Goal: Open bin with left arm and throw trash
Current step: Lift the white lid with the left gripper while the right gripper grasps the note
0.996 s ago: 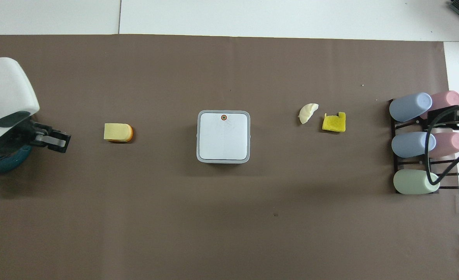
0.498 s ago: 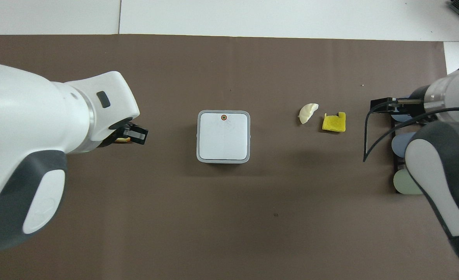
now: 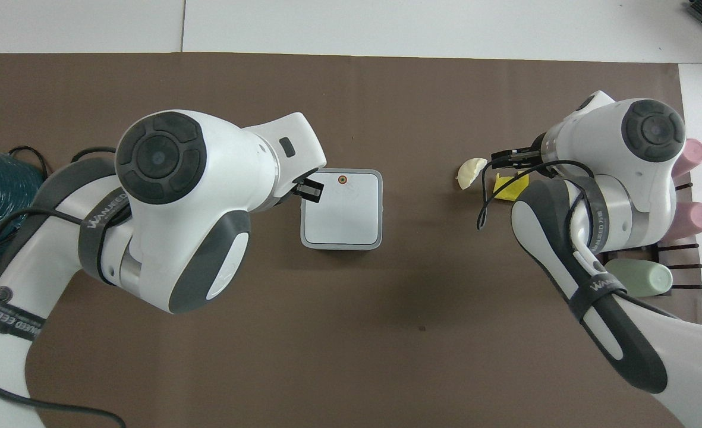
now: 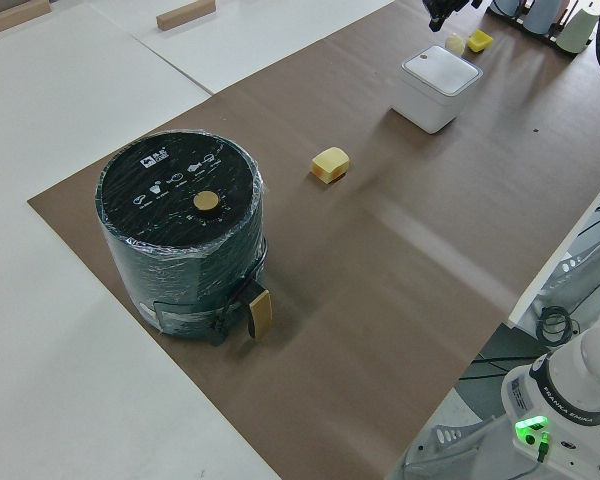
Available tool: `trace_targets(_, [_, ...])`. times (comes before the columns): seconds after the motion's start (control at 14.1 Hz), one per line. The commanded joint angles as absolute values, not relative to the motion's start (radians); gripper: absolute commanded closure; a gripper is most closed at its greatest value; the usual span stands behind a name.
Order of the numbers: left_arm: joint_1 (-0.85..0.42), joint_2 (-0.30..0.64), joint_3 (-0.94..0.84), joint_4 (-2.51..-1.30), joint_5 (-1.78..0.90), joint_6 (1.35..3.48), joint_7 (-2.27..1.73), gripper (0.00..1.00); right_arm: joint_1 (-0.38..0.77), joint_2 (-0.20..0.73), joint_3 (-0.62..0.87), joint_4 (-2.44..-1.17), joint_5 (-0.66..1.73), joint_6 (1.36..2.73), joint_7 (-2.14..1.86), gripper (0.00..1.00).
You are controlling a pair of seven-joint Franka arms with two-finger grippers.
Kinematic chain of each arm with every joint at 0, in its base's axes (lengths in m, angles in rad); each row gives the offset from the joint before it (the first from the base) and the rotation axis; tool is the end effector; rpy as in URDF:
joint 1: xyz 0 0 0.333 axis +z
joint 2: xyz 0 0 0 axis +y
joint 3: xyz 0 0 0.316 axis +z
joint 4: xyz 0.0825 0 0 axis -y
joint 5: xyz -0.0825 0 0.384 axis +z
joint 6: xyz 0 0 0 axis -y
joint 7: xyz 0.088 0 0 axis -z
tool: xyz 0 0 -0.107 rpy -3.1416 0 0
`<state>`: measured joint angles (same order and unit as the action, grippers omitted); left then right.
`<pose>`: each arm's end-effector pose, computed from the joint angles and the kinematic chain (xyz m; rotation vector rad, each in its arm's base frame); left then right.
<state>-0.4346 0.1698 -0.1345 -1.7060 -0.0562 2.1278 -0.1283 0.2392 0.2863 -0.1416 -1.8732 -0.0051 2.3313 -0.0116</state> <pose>0.5385 -0.3411 0.5133 2.9064 -0.6079 0.3179 0.6348 0.0676 0.3795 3.0881 0.1879 0.2734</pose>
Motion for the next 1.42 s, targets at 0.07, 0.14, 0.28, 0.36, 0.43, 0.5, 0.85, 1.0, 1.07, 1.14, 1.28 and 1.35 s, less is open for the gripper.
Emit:
trace_targets(0.07, [-0.506,0.273,-0.120,-1.671,-0.071,2.221,-0.176,1.00,0.201,0.290,-0.138,-1.963,0.008,2.439,-0.193,0.00])
trace_targets(0.14, [-0.514,0.297,-0.118,-1.669,-0.071,2.247,-0.195,1.00,0.209,0.290,-0.138,-1.962,0.009,2.438,-0.181,0.00])
trace_targets(0.28, [-0.517,0.333,-0.120,-1.672,-0.069,2.292,-0.195,1.00,0.228,0.290,-0.137,-1.960,0.082,2.436,-0.105,0.00])
trace_targets(0.36, [-0.515,0.344,-0.118,-1.672,-0.068,2.304,-0.195,1.00,0.260,0.293,-0.138,-1.957,0.118,2.445,-0.092,0.00])
trace_targets(0.43, [-0.518,0.354,-0.118,-1.674,-0.067,2.316,-0.196,1.00,0.276,0.296,-0.138,-1.956,0.130,2.450,-0.075,0.00])
trace_targets(0.5, [-0.517,0.363,-0.118,-1.680,-0.066,2.328,-0.196,1.00,0.272,0.295,-0.138,-1.957,0.129,2.450,-0.077,0.00])
trace_targets(0.85, [-0.518,0.385,-0.118,-1.678,-0.064,2.346,-0.198,1.00,0.172,0.296,-0.138,-2.023,0.150,2.488,-0.243,0.00])
trace_targets(1.0, [-0.518,0.376,-0.118,-1.674,-0.064,2.317,-0.198,1.00,0.184,0.320,-0.138,-2.049,0.219,2.558,-0.232,0.00])
trace_targets(1.07, [-0.517,0.358,-0.117,-1.669,-0.064,2.271,-0.198,1.00,0.183,0.333,-0.138,-2.049,0.221,2.565,-0.265,0.00])
trace_targets(1.14, [-0.515,0.319,-0.115,-1.667,-0.064,2.223,-0.198,1.00,0.169,0.340,-0.138,-2.049,0.225,2.565,-0.319,0.10])
trace_targets(1.28, [-0.505,0.255,-0.112,-1.670,-0.064,2.130,-0.202,1.00,0.163,0.354,-0.138,-2.049,0.251,2.565,-0.337,0.65])
trace_targets(1.35, [-0.500,0.230,-0.109,-1.674,-0.064,2.097,-0.206,1.00,0.173,0.356,-0.138,-2.046,0.276,2.556,-0.330,1.00])
